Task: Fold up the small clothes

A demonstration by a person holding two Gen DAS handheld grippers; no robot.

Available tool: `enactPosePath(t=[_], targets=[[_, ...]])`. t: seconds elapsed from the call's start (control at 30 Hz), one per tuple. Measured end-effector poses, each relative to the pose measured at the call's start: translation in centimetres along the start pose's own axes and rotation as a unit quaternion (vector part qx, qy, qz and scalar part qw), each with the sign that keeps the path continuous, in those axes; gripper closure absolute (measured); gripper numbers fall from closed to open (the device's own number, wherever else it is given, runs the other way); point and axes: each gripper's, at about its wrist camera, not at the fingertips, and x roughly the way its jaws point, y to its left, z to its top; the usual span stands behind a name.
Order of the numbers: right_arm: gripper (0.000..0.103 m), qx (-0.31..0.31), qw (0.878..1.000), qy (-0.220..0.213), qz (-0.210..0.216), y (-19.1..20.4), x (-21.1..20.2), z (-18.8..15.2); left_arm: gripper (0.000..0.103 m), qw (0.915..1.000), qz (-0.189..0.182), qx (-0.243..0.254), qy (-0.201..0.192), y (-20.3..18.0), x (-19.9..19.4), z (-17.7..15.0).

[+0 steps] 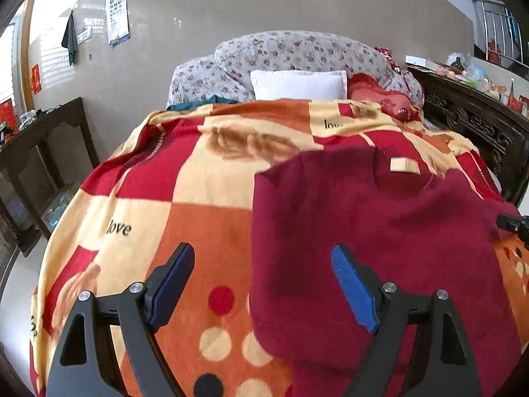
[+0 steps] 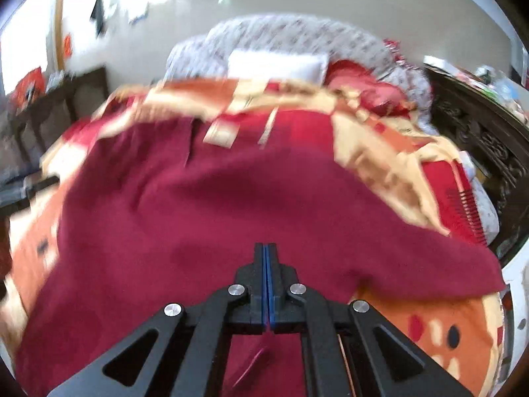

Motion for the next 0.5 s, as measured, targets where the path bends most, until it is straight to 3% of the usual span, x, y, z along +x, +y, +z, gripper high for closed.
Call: enactPosePath(t=[0.07,0.13,0.17,0.2,0.27,0.33,0.4,0.43,0.5], targets=[[0.101,-0.028,0.999,0.024,0.030,0.6,0.5,-0.3,0.019,1.0000,-0.005,0.002,-0.004,-0.2,-0.1,0.2],[0.080,-0.062,0.994,0.052,0.069,2.0,1.5,-1.2,0.019,0.9999,-0.008,0.006,-0.004,-0.2,0.1,0.2],[0.041,-0.075,0.992,0.063,0.078,2.7,2.1,-1.8,0.019,1.0000,-0.005,0.008,-0.001,-0.2,0.2,0.2],[0.019,-0.089,0.990,0.068,0.081,3.3,2.7,-2.4,0.019,1.0000,-0.003,0.007,0.005,0.0,0.4,0.1],[0.018,-0.112,0.988,0.072,0.082,4.0,3.6,-3.3,0.019,0.9999,-0.005,0.000,0.013,0.4,0.6,0.0],[0.026,-0.117,0.983,0.092,0.105,4.1,4.3,-3.6,0.019,0.9998,-0.008,-0.004,0.016,0.9,0.5,-0.2],[0.072,-0.110,0.981,0.106,0.118,4.1,5.1,-3.8,0.019,0.9998,-0.004,-0.005,0.016,1.2,0.5,-0.3],[0.083,-0.108,0.983,0.105,0.108,4.2,5.2,-4.4,0.019,0.9998,-0.001,-0.006,0.017,1.3,0.6,-0.2],[0.095,-0.103,0.984,0.097,0.104,4.0,4.9,-4.5,0.019,0.9997,-0.001,-0.012,0.019,1.6,0.7,0.0]])
